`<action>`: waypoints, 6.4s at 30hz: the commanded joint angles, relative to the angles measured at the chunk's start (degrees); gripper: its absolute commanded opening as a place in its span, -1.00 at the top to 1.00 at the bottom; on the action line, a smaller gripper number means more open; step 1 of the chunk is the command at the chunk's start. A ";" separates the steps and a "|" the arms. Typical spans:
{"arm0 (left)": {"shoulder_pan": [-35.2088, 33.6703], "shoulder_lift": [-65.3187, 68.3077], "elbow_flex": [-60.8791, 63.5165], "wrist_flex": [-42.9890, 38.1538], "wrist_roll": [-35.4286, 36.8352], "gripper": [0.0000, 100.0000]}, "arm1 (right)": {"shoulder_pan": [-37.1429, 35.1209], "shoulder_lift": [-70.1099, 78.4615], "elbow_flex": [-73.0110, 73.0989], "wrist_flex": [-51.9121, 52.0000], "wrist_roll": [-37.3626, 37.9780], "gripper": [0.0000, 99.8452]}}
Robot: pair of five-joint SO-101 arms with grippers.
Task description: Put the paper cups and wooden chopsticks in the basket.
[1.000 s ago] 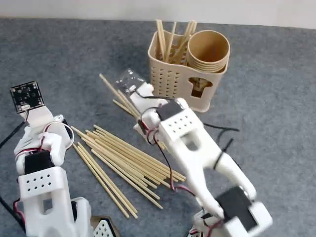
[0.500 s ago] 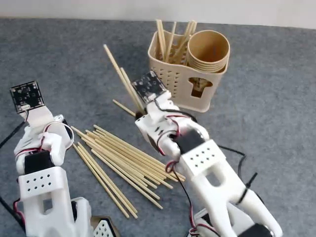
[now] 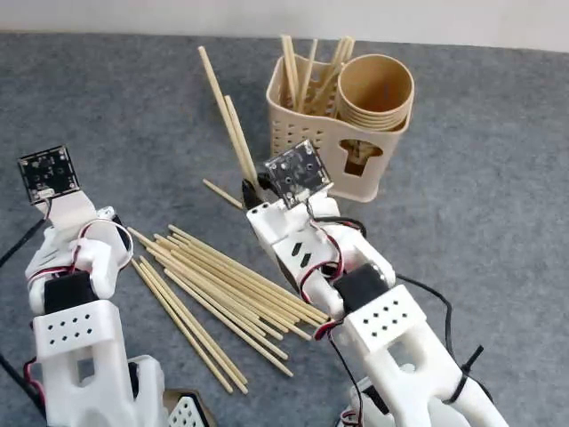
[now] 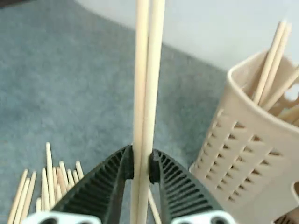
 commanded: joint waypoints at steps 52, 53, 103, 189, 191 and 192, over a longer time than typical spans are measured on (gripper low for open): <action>-0.13 -1.19 -0.31 -0.97 0.18 0.94 | 15.69 28.35 -26.95 -32.92 -0.35 0.99; -0.13 -1.19 -0.31 -0.97 0.18 0.94 | 15.69 28.88 -26.86 -32.84 -0.35 0.98; -0.13 -1.19 -0.31 -0.97 0.18 0.94 | 3.21 29.41 -25.63 25.80 5.27 0.73; -0.22 -1.19 -0.31 -0.97 0.18 0.94 | 0.48 2.07 -10.15 12.97 -6.07 0.99; -0.22 -1.19 -0.31 -0.97 0.18 0.94 | 0.48 -2.15 -6.55 9.45 -5.98 0.99; -0.22 -1.19 -0.31 -0.97 0.18 0.94 | 0.48 -4.09 -4.88 7.60 -5.89 0.99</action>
